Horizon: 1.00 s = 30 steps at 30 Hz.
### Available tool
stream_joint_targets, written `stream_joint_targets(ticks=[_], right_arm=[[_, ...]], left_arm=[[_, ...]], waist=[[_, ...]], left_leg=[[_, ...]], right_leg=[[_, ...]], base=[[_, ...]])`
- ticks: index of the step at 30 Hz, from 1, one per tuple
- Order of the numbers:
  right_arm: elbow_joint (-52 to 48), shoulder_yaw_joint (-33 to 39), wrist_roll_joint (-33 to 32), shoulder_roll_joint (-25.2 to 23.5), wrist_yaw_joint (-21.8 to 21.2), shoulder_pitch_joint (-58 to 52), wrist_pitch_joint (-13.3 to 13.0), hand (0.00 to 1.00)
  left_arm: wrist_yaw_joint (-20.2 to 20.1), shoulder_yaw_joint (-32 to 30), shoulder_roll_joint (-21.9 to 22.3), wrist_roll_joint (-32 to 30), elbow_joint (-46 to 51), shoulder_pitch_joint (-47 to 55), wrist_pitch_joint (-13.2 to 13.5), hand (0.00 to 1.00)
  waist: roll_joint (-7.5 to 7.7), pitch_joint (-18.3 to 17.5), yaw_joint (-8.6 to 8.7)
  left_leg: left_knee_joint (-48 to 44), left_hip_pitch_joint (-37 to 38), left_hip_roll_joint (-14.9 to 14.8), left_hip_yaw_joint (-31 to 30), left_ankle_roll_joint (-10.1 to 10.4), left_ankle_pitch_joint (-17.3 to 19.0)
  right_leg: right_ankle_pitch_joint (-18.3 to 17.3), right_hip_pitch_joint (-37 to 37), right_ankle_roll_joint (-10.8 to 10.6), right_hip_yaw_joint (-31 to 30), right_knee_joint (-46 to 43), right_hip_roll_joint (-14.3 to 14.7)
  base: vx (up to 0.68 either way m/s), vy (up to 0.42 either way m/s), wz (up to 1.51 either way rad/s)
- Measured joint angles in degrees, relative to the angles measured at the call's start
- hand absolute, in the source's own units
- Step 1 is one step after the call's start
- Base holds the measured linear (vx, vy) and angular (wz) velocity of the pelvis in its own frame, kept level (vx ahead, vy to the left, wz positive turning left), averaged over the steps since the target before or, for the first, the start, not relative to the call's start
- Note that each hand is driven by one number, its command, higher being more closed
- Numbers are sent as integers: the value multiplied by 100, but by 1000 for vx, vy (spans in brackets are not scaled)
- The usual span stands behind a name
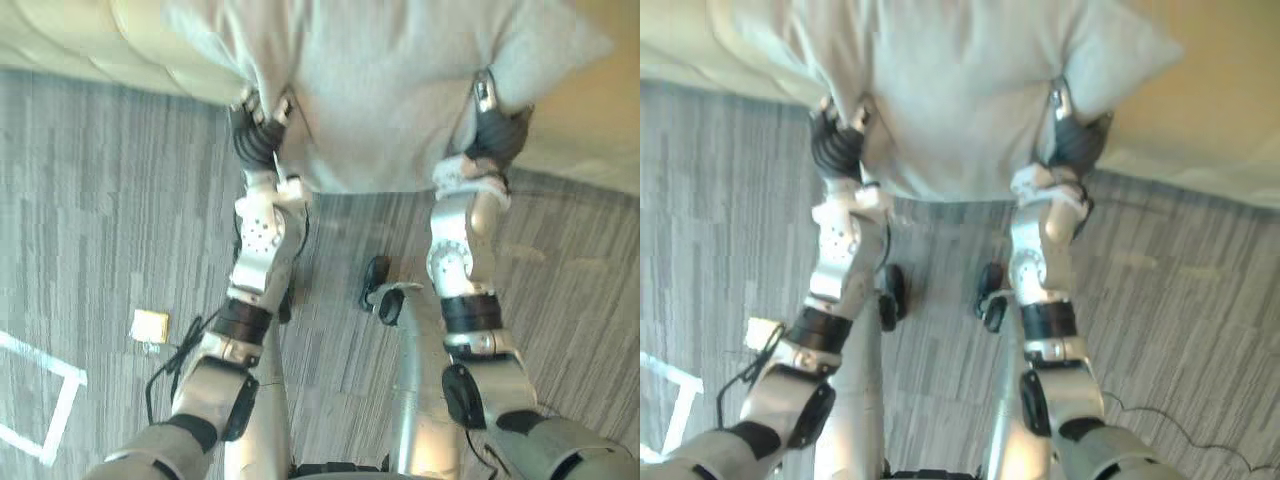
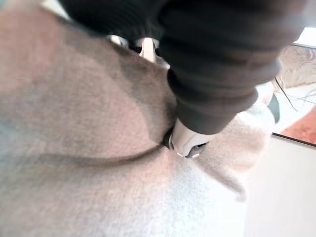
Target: Pick up cushions and gather them together orderly.
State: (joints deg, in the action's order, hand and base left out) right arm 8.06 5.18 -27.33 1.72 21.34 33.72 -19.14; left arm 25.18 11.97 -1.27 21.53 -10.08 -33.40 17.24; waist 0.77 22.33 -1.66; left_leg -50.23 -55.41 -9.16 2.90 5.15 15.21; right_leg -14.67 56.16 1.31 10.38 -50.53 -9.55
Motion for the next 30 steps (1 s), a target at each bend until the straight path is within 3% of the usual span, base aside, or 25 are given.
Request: stream_joint_targets(ticks=[1, 4, 9, 11, 12, 13, 16, 18, 21, 23, 24, 25, 26, 28, 30], right_arm=[[-144, -48, 38, -21, -4, -382, -15, 100], [-555, -227, 156, -204, -24, -1498, 10, 100], [-1368, -681, 506, -181, -222, -2873, 75, 100], [-1544, -768, 621, -174, -312, -3156, 74, 100], [-1653, -775, 722, -177, -388, -3349, 72, 100], [-1684, -773, 729, -177, -467, -3496, 73, 100], [-1660, -773, 832, -221, -551, -3757, 128, 100], [-1597, -764, 919, -272, -573, -3831, 173, 100], [-1453, -694, 924, -296, -704, -3856, 182, 100], [-1146, -578, 913, -169, -803, -3879, 202, 100], [-968, -526, 900, -68, -806, -3872, 217, 100], [-881, -455, 817, 74, -805, -3888, 329, 100], [-891, -378, 805, 81, -805, -3945, 398, 100], [-1019, -301, 728, 91, -805, -4219, 429, 100], [-1515, -309, 712, 97, -837, -4713, 449, 100]], left_arm=[[-44, 101, 75, 1, 79, 281, 0, 100], [-116, 396, 165, 25, 440, 1189, -5, 100], [-329, 494, 204, 29, 1187, 2412, 2, 100], [-423, 503, 179, 24, 1342, 2676, 12, 100], [-490, 530, 145, 18, 1412, 2813, 18, 100], [-550, 552, 93, 6, 1457, 2921, 16, 100], [-634, 600, -40, 0, 1508, 3155, -5, 100], [-647, 601, -44, 0, 1502, 3275, -8, 100], [-669, 602, -45, 0, 1437, 3292, 3, 100], [-779, 672, -85, 0, 1063, 3242, 54, 100], [-807, 768, -93, 4, 799, 3217, 60, 100], [-829, 885, -121, 9, 592, 3215, -29, 100], [-880, 900, -89, 9, 458, 3209, -103, 100], [-969, 965, 18, 10, 350, 3286, -234, 100], [-1188, 996, 47, 100, 413, 3446, -236, 100]], waist=[[7, -183, 0], [-1, -348, 31], [11, -598, 22], [20, -675, 19], [8, -720, 20], [11, -723, 31], [60, -802, 122], [133, -955, 148], [154, -1207, 167], [217, -1395, 220], [72, -1431, 244], [-112, -1500, 185], [-126, -1511, 240], [-180, -1541, 306], [-201, -1530, 290]], left_leg=[[165, 195, 5, 18, 18, -10], [654, 1235, -9, 141, 30, -19], [1266, 2682, -127, 456, -12, 130], [1328, 3048, -192, 586, -81, 334], [1329, 3272, -231, 700, -122, 442], [1340, 3533, -273, 807, -121, 553], [1542, 4120, -330, 1016, -181, 649], [1801, 4387, -300, 1115, -158, 666], [2298, 4612, -290, 1136, -146, 668], [3017, 5031, -172, 963, 63, 580], [3325, 5264, -138, 677, 136, 551], [3595, 5477, -237, 434, 272, 281], [3591, 5578, -277, 299, 364, 87], [2950, 5517, -440, 114, 424, -168], [723, 4804, -764, -70, 350, -772]], right_leg=[[-7, -192, -61, 16, 182, 24], [71, -1213, -89, 46, 713, 85], [255, -2625, -325, -53, 1603, 305], [358, -2860, -499, -155, 1562, 340], [522, -2863, -730, -190, 1296, 319], [727, -2844, -738, -237, 960, 320], [1071, -2784, -590, -270, 349, 226], [758, -2784, -470, -137, 352, 190], [517, -2772, -476, 132, 1518, 277], [1375, -2941, -574, -358, 3336, 576], [1685, -3127, -206, -344, 3473, 737], [1543, -3142, 62, -259, 3264, 891], [1310, -3127, 166, -195, 2968, 889], [1102, -3485, 378, -13, 2928, 1010], [821, -4340, 476, 166, 3241, 1195]], base=[[128, -15, -6], [167, 5, -10], [138, 45, -26], [104, 106, -47], [66, 134, -55], [40, 116, -50], [65, 84, -30], [160, -37, -13], [313, -139, -19], [397, -152, -7], [525, -128, -14], [457, -115, -15], [547, -178, -5], [413, -183, 29], [463, -139, 35]])
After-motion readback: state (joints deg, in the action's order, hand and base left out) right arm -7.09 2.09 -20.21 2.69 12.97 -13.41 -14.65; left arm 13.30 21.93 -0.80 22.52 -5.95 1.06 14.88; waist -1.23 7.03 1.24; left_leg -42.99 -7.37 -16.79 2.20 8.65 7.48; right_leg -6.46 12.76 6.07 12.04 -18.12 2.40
